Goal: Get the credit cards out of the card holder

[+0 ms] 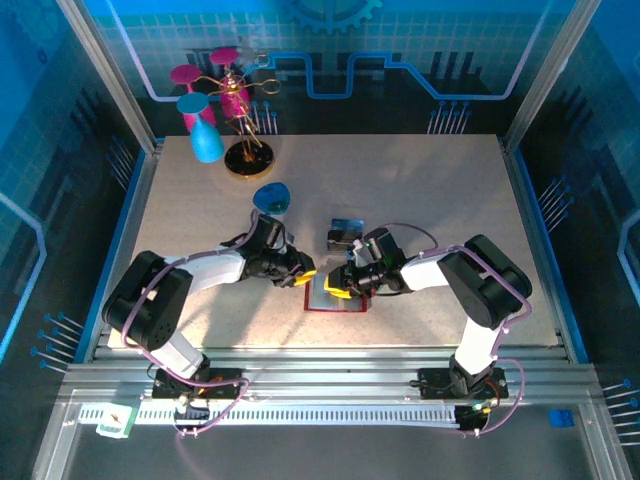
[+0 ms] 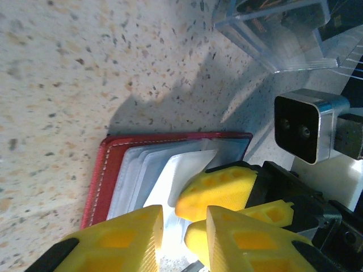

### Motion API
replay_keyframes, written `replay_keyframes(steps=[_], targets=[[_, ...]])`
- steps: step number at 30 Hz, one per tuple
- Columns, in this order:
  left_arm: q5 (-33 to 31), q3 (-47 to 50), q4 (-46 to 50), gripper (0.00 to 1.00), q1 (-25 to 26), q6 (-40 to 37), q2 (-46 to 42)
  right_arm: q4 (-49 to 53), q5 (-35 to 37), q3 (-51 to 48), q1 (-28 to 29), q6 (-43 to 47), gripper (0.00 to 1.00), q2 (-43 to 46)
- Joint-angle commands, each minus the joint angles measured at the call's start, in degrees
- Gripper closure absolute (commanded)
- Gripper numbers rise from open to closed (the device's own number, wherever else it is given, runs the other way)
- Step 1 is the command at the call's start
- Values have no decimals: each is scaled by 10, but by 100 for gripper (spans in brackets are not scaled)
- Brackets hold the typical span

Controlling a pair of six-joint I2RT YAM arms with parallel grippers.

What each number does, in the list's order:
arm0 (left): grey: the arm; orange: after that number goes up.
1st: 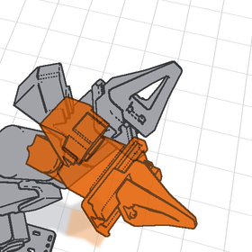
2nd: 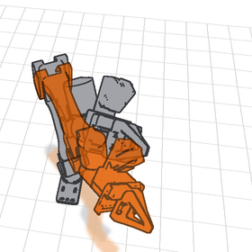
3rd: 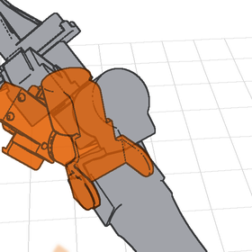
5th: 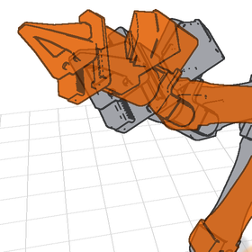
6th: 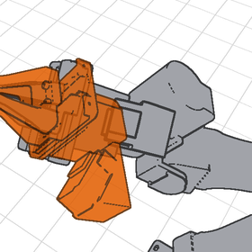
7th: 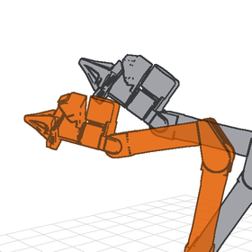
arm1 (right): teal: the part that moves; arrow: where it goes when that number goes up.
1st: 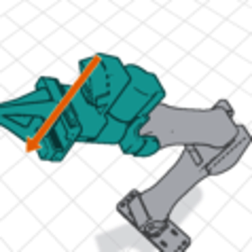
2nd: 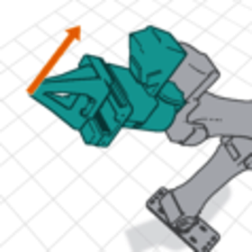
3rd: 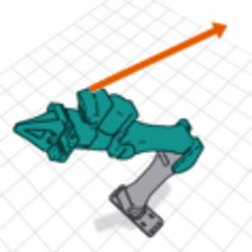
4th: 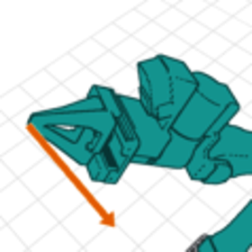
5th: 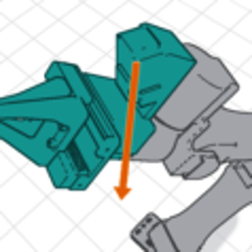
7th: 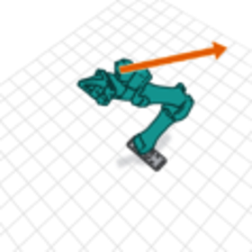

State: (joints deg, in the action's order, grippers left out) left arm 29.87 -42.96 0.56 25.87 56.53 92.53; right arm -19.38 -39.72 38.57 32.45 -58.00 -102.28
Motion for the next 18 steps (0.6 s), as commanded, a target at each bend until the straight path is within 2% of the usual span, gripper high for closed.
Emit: replay_keyframes(steps=[1,18], targets=[[26,8,-33,72,10,22,20,25,5,-17,-4,-4,68,-21],[2,0,-14,69,16,9,48,18,-4,-20,-10,-4,67,-32]])
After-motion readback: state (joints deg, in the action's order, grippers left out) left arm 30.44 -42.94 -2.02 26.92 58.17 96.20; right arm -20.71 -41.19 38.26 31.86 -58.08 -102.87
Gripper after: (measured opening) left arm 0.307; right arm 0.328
